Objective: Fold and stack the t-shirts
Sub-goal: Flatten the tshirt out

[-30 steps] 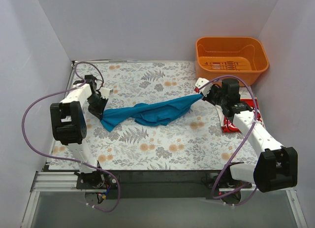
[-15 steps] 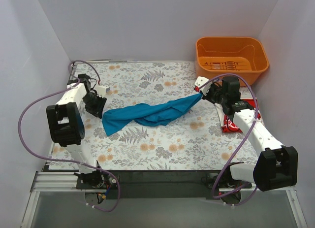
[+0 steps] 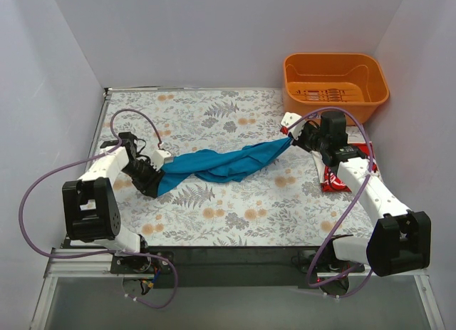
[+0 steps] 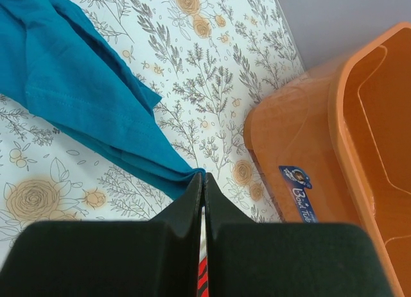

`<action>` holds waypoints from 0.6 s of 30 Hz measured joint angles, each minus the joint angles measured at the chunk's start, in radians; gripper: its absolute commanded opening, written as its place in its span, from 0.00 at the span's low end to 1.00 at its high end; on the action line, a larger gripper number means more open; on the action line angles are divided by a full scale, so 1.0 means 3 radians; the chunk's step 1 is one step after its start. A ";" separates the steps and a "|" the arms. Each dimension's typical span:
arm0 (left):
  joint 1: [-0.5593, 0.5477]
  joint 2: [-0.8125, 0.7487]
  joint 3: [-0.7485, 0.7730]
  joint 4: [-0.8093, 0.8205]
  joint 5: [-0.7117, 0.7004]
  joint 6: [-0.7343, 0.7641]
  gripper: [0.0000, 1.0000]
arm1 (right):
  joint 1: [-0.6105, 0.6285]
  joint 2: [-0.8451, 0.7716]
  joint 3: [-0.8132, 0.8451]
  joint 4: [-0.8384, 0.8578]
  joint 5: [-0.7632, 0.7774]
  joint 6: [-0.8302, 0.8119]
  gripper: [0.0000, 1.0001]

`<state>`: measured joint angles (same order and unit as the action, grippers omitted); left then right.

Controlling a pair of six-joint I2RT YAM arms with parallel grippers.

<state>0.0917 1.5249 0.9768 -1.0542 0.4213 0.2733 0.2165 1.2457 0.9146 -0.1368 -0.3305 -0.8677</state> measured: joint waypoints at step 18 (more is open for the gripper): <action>-0.0479 -0.0100 -0.0464 0.0857 -0.0234 0.0078 0.37 | 0.0001 0.0000 0.0028 -0.0089 -0.0032 0.0001 0.01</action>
<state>-0.0521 1.4948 0.8375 -0.7971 0.3511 0.2966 0.2169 1.2457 0.9230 -0.1635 -0.3401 -0.8673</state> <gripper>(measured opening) 0.369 0.020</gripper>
